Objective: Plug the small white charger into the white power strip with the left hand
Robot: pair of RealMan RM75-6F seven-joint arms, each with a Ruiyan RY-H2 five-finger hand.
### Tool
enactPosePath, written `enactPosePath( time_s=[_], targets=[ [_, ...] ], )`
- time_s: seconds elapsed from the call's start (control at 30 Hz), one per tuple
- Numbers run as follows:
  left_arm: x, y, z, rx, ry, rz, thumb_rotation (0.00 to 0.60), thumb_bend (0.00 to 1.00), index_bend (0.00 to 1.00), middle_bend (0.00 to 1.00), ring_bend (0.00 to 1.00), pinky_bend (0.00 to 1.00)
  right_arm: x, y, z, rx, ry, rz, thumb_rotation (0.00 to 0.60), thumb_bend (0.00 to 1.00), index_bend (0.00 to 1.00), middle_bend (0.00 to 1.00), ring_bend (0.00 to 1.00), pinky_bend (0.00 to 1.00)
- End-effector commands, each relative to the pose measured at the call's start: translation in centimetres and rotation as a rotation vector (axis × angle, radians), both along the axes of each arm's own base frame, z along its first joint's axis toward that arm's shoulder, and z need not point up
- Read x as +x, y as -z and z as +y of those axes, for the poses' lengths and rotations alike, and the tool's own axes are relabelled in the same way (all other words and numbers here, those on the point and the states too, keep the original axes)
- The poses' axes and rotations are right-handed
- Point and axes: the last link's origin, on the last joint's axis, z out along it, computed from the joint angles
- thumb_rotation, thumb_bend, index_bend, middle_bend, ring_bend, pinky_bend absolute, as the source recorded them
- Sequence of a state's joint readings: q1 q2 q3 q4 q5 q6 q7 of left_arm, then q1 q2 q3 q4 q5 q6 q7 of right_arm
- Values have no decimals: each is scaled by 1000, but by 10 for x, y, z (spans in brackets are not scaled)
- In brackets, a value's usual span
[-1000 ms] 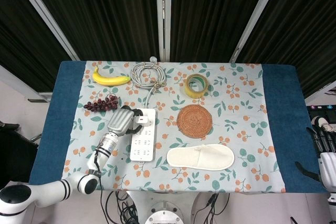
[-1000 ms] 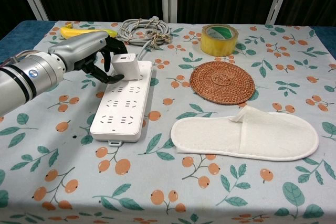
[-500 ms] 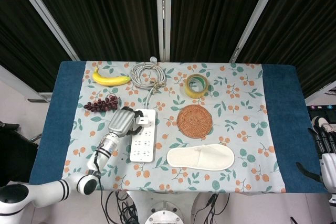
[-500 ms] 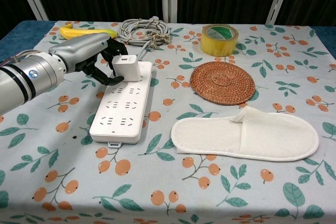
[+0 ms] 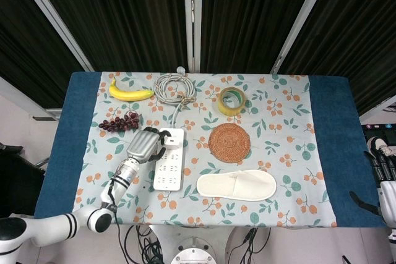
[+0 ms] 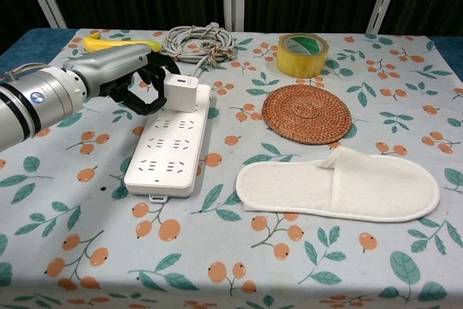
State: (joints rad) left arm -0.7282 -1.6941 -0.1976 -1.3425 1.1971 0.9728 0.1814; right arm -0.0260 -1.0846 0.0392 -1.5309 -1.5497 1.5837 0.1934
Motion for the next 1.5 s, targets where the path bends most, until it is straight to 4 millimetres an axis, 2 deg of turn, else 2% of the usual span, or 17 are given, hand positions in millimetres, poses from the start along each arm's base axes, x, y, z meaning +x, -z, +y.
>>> enactPosePath(
  time_s=[0.03,0.2,0.33,0.4,0.53,0.67,0.77,0.87,1.1,1.5],
  targets=[
    [2,-13,-1,11,17,17,600,447,287,363,286,250,0,0,0,-2,-2,-1,600,89,0,15,0,0],
    [14,-36,-6,27,29,-24,600,447,280,361,285,245,-2,-1,2,-5,1,-4,600,89,0,15,0,0],
    [39,-48,-10,17,20,-264,600,459,343,421,317,308,-2,0,2,-4,-1,-5,600,89,0,15,0,0],
    [52,-49,-11,-32,-1,-423,600,473,397,471,367,372,-2,0,2,-3,-3,-4,600,89,0,15,0,0],
    [70,-44,-5,-120,-47,-635,600,481,505,561,456,495,0,-2,1,-4,-8,1,600,89,0,15,0,0],
    [82,-34,2,-270,-183,-902,600,482,608,662,553,605,1,-7,1,-16,-13,14,600,89,0,15,0,0],
    [81,-30,6,-344,-295,-1049,600,482,668,741,633,719,3,-11,2,-27,-15,22,600,89,0,16,0,0],
    [76,-24,7,-388,-356,-1108,600,484,694,776,671,780,3,-14,3,-34,-13,27,600,89,0,15,0,0],
    [66,-9,9,-445,-455,-1204,600,486,728,824,715,808,3,-12,2,-28,-10,26,600,89,0,15,0,0],
    [60,8,9,-482,-525,-1282,600,486,730,826,716,810,3,-10,1,-20,-5,24,600,89,0,15,0,0]
  ],
)
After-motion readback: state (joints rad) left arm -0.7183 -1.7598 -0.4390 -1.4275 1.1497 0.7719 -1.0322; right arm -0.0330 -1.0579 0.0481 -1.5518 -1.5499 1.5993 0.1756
